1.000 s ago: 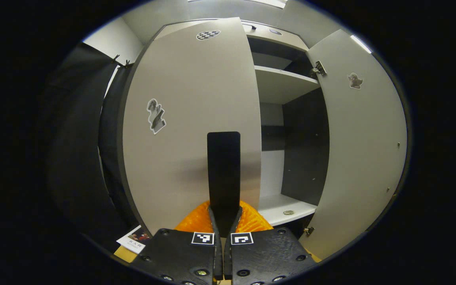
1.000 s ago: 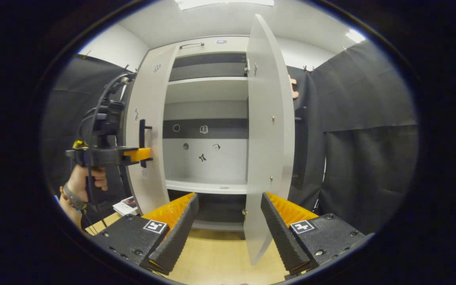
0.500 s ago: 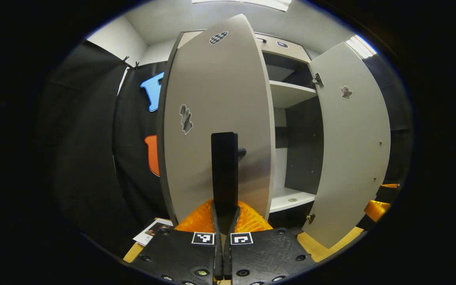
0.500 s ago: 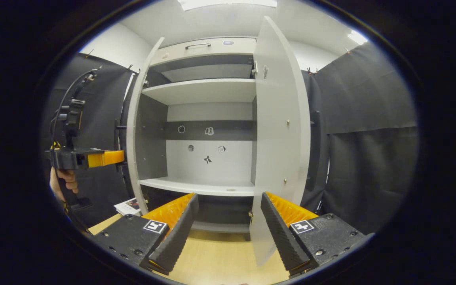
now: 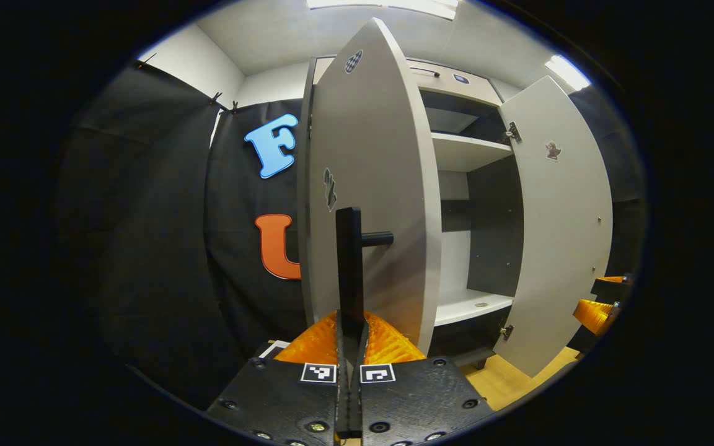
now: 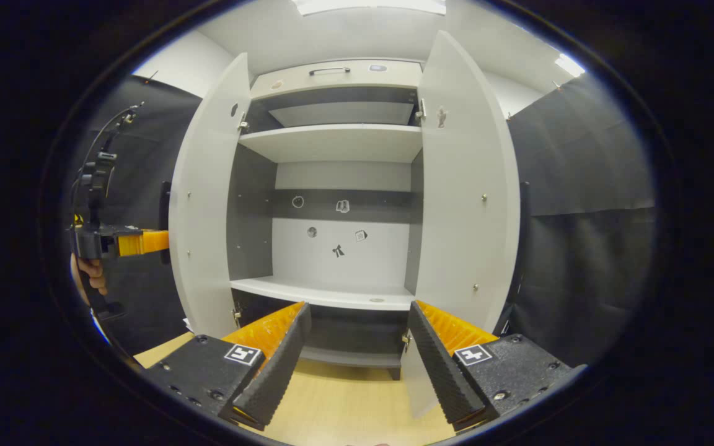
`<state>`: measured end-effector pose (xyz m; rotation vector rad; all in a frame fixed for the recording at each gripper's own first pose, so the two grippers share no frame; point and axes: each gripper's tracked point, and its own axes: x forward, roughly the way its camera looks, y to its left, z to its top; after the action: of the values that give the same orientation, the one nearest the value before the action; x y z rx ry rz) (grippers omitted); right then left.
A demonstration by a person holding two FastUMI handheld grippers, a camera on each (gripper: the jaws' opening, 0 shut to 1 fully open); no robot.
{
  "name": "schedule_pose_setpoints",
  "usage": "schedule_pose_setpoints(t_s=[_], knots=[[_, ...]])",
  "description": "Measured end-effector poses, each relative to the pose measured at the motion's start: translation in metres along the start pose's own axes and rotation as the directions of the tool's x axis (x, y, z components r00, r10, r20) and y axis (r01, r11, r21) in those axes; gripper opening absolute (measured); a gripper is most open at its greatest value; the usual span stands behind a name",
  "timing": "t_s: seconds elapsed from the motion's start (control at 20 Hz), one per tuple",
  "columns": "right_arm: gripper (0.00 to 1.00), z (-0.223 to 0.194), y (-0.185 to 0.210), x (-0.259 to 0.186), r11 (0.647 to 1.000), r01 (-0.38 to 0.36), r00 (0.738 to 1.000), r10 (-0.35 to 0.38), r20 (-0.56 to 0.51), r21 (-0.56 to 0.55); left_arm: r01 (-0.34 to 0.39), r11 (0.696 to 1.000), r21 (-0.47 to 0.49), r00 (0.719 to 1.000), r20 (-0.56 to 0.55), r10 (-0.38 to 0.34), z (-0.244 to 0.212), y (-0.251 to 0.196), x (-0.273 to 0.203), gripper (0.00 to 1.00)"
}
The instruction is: Open the right door of the double-door shoe cabinet with the right hand, and open the left door with the left hand.
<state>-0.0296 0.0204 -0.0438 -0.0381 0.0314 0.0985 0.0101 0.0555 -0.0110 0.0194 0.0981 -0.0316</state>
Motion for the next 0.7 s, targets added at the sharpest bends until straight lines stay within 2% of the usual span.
schedule_pose_setpoints(t_s=[0.2,0.5,0.6,0.7], knots=[[0.98,-0.001,0.005,0.004,1.0,-0.003,1.0,0.003,-0.001,0.005,-0.031,1.0,-0.002,0.999,-0.011,0.031,-0.001,0.021,-0.006,0.0],[0.98,-0.004,0.015,0.013,1.0,-0.017,1.0,0.017,-0.013,0.0,-0.116,0.993,0.03,0.993,-0.016,0.117,-0.008,0.08,-0.011,0.0],[0.98,-0.004,0.02,0.015,1.0,-0.024,1.0,0.023,-0.014,-0.01,-0.081,0.996,-0.041,0.996,-0.029,0.08,-0.011,0.086,-0.011,0.0],[0.98,-0.005,0.024,0.017,1.0,-0.028,0.999,0.028,-0.018,-0.013,-0.052,0.998,-0.043,0.998,-0.029,0.051,-0.01,0.095,-0.011,0.0]])
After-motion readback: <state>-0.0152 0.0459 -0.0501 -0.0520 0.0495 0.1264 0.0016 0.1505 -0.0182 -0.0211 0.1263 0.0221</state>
